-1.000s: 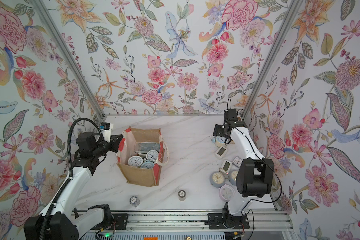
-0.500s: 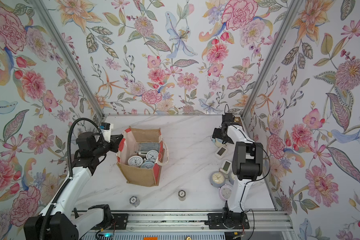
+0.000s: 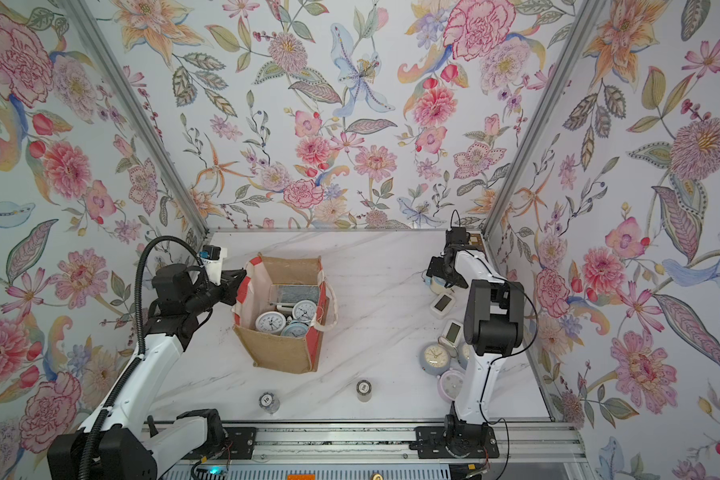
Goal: Put the alarm clock into the canvas bag
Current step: Pick up the alarm from the center of the board.
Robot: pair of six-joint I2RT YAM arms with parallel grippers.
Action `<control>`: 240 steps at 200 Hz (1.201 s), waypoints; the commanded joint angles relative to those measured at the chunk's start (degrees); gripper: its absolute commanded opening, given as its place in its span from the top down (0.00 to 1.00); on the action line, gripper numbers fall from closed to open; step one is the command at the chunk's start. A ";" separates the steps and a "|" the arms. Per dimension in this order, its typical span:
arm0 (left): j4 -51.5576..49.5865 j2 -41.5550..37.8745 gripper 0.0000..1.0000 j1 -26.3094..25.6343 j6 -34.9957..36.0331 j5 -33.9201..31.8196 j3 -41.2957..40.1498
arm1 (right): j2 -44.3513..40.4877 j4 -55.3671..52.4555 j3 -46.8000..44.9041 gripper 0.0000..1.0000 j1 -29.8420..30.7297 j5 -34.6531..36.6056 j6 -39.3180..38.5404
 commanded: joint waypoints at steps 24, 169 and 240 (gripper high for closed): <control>3.54 -1.59 1.00 0.41 0.79 -1.49 1.09 | 2.02 0.47 1.06 0.09 -0.32 0.16 0.20; 3.54 -1.56 1.00 0.37 0.87 -1.48 1.00 | 0.48 0.96 0.05 0.19 -0.35 -0.60 -1.11; 3.63 -1.26 0.97 0.41 0.53 -0.98 1.00 | -7.17 0.97 -1.18 0.26 1.36 -2.33 -1.14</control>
